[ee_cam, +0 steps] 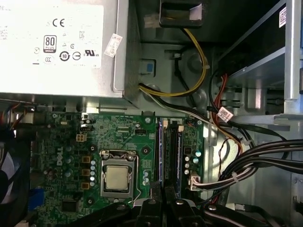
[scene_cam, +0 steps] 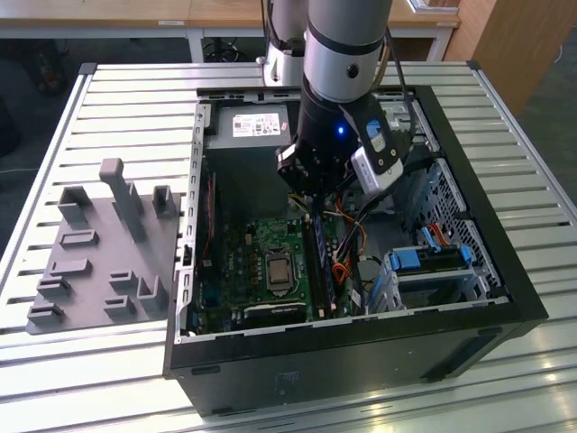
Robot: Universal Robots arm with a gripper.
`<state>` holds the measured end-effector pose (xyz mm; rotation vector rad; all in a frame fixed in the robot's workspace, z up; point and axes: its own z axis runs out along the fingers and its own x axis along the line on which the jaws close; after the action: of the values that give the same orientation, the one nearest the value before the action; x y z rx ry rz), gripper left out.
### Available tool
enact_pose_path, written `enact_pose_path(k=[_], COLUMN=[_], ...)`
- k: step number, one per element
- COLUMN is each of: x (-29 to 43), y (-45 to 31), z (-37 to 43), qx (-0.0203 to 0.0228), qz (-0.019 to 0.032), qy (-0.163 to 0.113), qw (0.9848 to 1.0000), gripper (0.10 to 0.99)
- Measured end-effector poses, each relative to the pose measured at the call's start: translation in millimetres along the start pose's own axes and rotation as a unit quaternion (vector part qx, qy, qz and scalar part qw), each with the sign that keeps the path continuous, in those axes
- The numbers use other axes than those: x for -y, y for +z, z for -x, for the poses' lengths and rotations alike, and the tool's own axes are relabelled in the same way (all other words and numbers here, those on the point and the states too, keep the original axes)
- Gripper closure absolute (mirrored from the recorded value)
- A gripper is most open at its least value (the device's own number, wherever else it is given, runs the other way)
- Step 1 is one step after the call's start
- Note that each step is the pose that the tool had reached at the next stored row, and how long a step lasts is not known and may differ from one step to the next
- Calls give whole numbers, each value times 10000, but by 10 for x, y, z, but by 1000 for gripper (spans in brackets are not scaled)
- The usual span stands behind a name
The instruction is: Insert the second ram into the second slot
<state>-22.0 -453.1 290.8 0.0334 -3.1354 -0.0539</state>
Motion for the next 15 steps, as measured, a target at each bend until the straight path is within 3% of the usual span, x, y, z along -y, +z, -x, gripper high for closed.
enact_pose_path(k=[15], x=[4], y=[107], z=[2], qx=[-10], qz=[0], qy=[0], qw=[10000], gripper=[949])
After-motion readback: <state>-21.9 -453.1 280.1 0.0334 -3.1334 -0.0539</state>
